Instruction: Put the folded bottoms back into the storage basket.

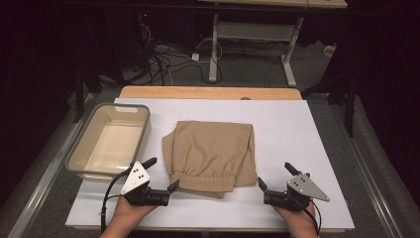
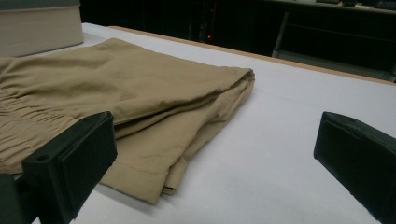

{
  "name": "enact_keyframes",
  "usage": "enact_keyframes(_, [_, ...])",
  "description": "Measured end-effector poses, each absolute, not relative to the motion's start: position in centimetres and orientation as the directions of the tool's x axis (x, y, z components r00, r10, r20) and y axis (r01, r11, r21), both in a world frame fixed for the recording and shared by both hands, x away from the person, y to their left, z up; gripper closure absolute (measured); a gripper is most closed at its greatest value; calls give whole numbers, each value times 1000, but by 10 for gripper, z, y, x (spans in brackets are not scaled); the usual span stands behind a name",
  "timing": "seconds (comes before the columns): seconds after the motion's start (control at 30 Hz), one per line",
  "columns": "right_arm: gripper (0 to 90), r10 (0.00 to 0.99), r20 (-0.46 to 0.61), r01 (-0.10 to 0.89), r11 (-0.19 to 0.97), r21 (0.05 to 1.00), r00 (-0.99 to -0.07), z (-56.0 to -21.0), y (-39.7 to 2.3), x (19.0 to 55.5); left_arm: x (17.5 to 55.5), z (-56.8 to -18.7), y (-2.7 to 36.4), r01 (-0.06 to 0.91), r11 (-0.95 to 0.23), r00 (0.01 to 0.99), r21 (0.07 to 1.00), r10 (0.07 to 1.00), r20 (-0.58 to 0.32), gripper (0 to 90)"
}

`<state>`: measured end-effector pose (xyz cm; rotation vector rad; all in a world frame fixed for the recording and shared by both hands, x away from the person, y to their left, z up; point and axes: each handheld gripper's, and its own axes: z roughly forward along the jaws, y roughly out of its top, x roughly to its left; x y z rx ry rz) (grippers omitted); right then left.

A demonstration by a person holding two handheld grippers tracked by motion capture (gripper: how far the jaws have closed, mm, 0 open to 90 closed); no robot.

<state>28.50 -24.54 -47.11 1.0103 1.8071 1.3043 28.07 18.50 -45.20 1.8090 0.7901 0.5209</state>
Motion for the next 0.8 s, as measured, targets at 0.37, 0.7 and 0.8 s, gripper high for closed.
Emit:
enact_keyframes(0.37, [1,892,-77,196,181,964,-445,-470,-253,279,281,-461,184,288,-238,693,928,720,-31,0])
enact_keyframes(0.7, [33,888,-60,229,182,956,-455,-469,-251,278,284,-468,181,309,-253,714,917,699,-48,0])
enact_keyframes(0.8, [173,870,-46,282,208,937,-491,-469,-241,280,285,-471,182,308,-284,720,908,693,-27,0])
